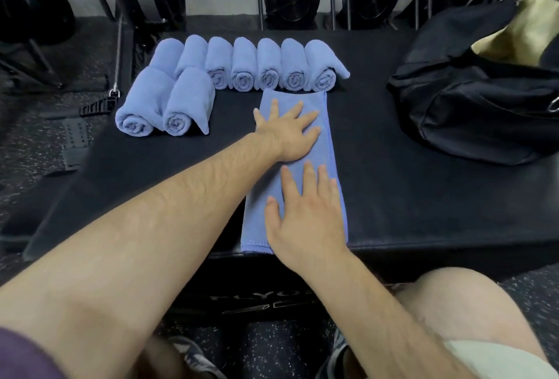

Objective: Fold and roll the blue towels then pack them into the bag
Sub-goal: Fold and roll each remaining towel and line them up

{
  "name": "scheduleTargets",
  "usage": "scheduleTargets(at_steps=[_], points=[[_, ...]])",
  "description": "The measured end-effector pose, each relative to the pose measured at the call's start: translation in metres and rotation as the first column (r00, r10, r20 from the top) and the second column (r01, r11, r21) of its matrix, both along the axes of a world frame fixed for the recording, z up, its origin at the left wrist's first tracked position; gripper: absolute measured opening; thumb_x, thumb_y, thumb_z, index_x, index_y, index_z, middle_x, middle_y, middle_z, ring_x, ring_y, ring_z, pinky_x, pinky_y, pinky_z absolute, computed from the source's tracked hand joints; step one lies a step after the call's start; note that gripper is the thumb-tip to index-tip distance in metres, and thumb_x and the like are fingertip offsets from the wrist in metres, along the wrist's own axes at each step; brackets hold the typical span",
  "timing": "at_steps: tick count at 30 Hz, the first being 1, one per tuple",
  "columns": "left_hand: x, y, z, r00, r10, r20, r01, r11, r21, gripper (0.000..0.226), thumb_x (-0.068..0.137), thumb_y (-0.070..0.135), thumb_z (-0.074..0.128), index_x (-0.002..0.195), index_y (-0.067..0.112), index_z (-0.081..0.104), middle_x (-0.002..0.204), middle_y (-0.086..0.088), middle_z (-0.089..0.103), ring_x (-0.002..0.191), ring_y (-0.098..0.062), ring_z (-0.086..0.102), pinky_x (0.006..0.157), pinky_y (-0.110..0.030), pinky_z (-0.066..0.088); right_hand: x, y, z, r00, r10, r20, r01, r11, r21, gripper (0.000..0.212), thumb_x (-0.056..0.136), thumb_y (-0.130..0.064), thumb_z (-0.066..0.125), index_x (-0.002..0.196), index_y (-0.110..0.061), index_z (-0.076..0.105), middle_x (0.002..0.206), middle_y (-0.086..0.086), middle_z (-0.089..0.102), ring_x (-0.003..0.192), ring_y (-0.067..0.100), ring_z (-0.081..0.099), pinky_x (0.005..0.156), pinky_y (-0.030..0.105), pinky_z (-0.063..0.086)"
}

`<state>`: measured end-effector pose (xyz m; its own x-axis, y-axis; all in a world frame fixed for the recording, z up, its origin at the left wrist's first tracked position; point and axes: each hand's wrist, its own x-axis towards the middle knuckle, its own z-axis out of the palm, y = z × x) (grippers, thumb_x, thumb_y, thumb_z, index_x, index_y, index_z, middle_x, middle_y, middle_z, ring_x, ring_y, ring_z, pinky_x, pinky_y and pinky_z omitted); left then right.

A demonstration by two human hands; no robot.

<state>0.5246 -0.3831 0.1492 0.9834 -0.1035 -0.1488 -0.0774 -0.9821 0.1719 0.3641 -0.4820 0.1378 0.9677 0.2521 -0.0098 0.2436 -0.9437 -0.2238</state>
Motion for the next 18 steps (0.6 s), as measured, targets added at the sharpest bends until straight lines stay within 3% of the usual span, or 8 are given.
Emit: scheduleTargets(at_steps=[2, 4, 6, 8, 10, 13, 15, 18], points=[[0.012, -0.003, 0.0, 1.0, 0.018, -0.004, -0.018, 1.0, 0.014, 0.059, 0.101, 0.065, 0.014, 0.158, 0.051, 0.01, 0.169, 0.016, -0.002, 0.155, -0.036, -0.013, 0.115, -0.073, -0.011, -0.001, -0.002, -0.004, 0.995, -0.026, 0.095, 0.021, 0.998, 0.051, 0.069, 0.097, -0.051, 0.025, 0.155, -0.018, 0.042, 0.16, 0.022, 0.033, 0.15, 0.04, 0.027, 0.123, 0.053, 0.024], [0.023, -0.006, 0.0, 1.0, 0.027, 0.011, -0.028, 0.999, 0.029, 0.06, 0.1, 0.065, 0.014, 0.158, 0.051, 0.009, 0.169, 0.016, -0.004, 0.154, -0.037, -0.015, 0.113, -0.074, -0.013, 0.004, -0.007, -0.005, 0.977, -0.023, 0.211, 0.007, 0.997, 0.079, 0.061, 0.093, -0.052, 0.039, 0.139, -0.018, 0.062, 0.142, 0.019, 0.057, 0.13, 0.04, 0.052, 0.104, 0.053, 0.047], [0.036, -0.011, -0.001, 1.0, 0.01, 0.019, -0.011, 0.999, 0.03, 0.06, 0.1, 0.064, 0.014, 0.159, 0.049, 0.009, 0.17, 0.015, -0.004, 0.154, -0.039, -0.014, 0.113, -0.073, -0.015, 0.019, -0.017, -0.007, 0.965, -0.034, 0.259, 0.011, 0.996, 0.092, 0.055, 0.091, -0.053, 0.047, 0.129, -0.02, 0.069, 0.128, 0.009, 0.062, 0.112, 0.033, 0.057, 0.087, 0.046, 0.049], [0.038, -0.01, -0.002, 0.999, 0.007, 0.04, -0.009, 0.999, 0.047, 0.061, 0.1, 0.063, 0.014, 0.159, 0.048, 0.01, 0.17, 0.013, -0.003, 0.154, -0.039, -0.013, 0.114, -0.072, -0.016, 0.03, -0.024, -0.006, 0.962, -0.053, 0.267, 0.015, 0.99, 0.143, 0.051, 0.091, -0.054, 0.048, 0.127, -0.023, 0.067, 0.125, 0.003, 0.059, 0.109, 0.027, 0.053, 0.084, 0.042, 0.045], [0.037, -0.01, -0.001, 0.998, 0.006, 0.061, -0.01, 0.999, 0.053, 0.06, 0.101, 0.062, 0.013, 0.159, 0.047, 0.01, 0.17, 0.013, -0.004, 0.154, -0.04, -0.013, 0.114, -0.071, -0.015, 0.035, -0.027, -0.005, 0.974, -0.041, 0.225, 0.007, 0.989, 0.149, 0.057, 0.094, -0.055, 0.041, 0.137, -0.023, 0.06, 0.14, 0.003, 0.053, 0.125, 0.028, 0.047, 0.097, 0.042, 0.04], [0.034, -0.009, -0.003, 0.998, -0.003, 0.06, 0.0, 0.999, 0.049, 0.057, 0.103, 0.059, 0.011, 0.159, 0.047, 0.006, 0.17, 0.012, -0.006, 0.155, -0.038, -0.013, 0.117, -0.067, -0.015, 0.037, -0.024, -0.006, 0.998, 0.021, 0.068, -0.029, 0.993, 0.118, 0.069, 0.098, -0.058, 0.022, 0.158, -0.026, 0.031, 0.169, 0.004, 0.016, 0.156, 0.024, 0.006, 0.124, 0.042, 0.012], [0.025, -0.009, -0.004, 0.998, -0.017, 0.058, 0.017, 1.0, 0.004, 0.056, 0.106, 0.054, 0.012, 0.16, 0.044, 0.007, 0.17, 0.009, -0.005, 0.156, -0.033, -0.013, 0.121, -0.06, -0.014, 0.039, -0.026, -0.005, 0.999, 0.042, 0.017, -0.044, 0.993, 0.108, 0.067, 0.102, -0.057, 0.018, 0.162, -0.027, 0.019, 0.171, 0.001, 0.0, 0.157, 0.02, -0.01, 0.127, 0.04, 0.001], [0.008, -0.004, -0.006, 0.997, -0.051, 0.054, 0.055, 0.995, -0.078, 0.053, 0.109, 0.044, 0.015, 0.162, 0.037, 0.012, 0.171, 0.005, -0.002, 0.157, -0.025, -0.009, 0.125, -0.048, -0.01, 0.04, -0.027, -0.002, 0.999, 0.05, -0.011, -0.048, 0.992, 0.116, 0.062, 0.106, -0.052, 0.023, 0.162, -0.026, 0.018, 0.171, 0.001, -0.003, 0.156, 0.02, -0.013, 0.127, 0.04, -0.001]])
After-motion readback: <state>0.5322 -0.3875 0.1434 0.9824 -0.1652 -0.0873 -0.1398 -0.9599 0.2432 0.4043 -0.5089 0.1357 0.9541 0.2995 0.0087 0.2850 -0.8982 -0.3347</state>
